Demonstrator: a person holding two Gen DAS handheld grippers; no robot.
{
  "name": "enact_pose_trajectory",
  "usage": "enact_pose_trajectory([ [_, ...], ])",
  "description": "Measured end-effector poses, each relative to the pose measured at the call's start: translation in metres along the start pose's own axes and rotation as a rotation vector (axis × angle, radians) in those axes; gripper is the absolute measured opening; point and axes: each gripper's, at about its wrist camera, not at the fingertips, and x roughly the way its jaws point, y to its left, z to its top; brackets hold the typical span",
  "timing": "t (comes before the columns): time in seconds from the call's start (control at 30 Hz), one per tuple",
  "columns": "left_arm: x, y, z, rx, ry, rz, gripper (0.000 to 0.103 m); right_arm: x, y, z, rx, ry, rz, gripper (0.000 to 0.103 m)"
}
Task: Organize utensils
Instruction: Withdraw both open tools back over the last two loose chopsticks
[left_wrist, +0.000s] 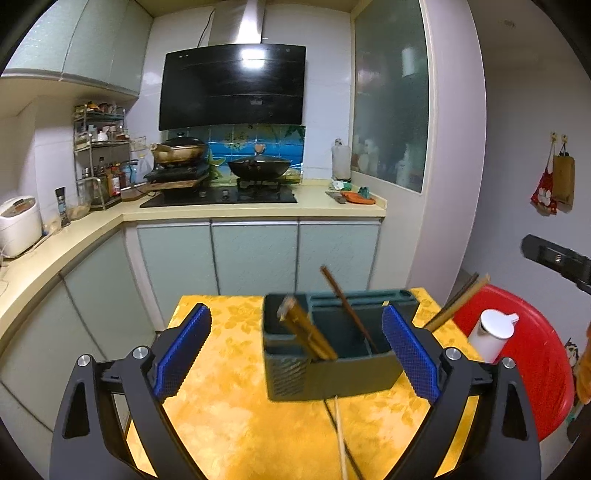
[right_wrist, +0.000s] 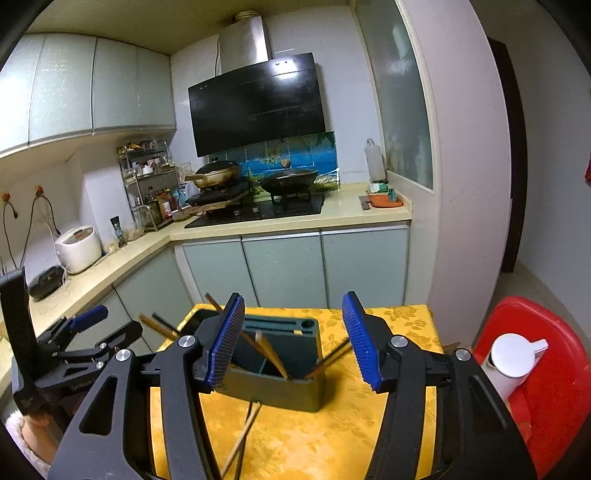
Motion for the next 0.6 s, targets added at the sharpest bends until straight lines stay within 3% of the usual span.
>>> enact_pose_trajectory([
  [0.27, -0.023, 0.008, -0.063, 0.006, 0.026, 0.046, 0.091, -0.016, 0.008, -0.073, -0.032, 0.038, -0.033, 0.054],
  [0.6, -0.03, 0.024, -0.14, -0.062, 0.16, 0.042, 0.091, -0.021, 0.017, -0.159, -0.028, 0.124, -0.066, 0.054],
])
